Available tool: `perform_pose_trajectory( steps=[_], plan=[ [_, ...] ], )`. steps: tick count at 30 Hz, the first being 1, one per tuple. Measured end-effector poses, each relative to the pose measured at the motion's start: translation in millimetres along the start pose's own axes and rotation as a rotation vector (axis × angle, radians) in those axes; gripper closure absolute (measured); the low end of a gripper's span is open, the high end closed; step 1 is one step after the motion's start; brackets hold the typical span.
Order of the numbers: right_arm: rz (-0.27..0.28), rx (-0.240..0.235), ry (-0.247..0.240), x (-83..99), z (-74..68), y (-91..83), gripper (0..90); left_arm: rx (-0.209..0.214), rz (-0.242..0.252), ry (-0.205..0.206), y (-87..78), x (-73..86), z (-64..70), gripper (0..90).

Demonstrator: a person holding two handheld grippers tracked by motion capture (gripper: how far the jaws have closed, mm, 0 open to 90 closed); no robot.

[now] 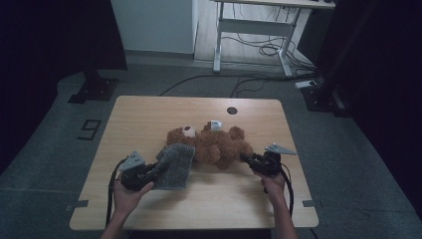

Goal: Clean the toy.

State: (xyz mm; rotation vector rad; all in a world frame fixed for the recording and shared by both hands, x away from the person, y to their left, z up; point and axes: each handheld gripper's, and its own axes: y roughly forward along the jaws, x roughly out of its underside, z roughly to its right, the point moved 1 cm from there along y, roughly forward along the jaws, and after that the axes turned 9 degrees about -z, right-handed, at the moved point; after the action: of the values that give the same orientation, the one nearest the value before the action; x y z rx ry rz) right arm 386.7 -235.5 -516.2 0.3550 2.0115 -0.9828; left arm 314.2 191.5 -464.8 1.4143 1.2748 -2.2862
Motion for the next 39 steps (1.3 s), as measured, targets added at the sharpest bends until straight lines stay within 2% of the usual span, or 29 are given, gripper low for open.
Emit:
perform_pose_trajectory(
  steps=[7,10,13,16,18,21,25,34,39],
  plan=[
    [-0.003,-0.004,0.001,0.6,0.4,1.0,63.1,-0.018,0.046,-0.004,15.8,-31.7,-7.7,77.7],
    [-0.004,-0.005,0.001,0.6,0.4,1.3,63.5,-0.009,0.04,0.007,30.8,-50.8,-6.8,77.6],
    [-0.006,-0.006,-0.001,0.8,0.9,1.9,64.1,0.014,0.014,0.029,50.0,-65.6,1.0,77.6],
    [-0.009,-0.005,-0.008,1.2,0.6,2.3,65.1,0.033,-0.018,0.047,72.8,-72.5,10.2,77.7],
    [-0.008,0.001,-0.011,1.6,0.3,2.6,66.1,0.041,-0.038,0.039,86.1,-71.4,13.2,77.6],
    [-0.01,0.012,-0.024,2.3,0.4,2.0,67.5,0.013,-0.069,0.031,99.6,-64.6,13.0,77.6],
    [-0.012,0.001,-0.021,2.9,3.3,0.5,67.9,-0.012,-0.068,0.0,92.9,-55.8,1.3,77.7],
    [-0.002,0.001,-0.011,3.1,6.0,-4.3,67.9,-0.075,-0.076,-0.027,58.0,-34.8,-25.3,77.9],
    [0.002,-0.015,-0.003,4.2,7.0,-5.9,67.9,-0.075,-0.059,-0.064,48.4,-28.8,-33.6,78.0]
  ],
)
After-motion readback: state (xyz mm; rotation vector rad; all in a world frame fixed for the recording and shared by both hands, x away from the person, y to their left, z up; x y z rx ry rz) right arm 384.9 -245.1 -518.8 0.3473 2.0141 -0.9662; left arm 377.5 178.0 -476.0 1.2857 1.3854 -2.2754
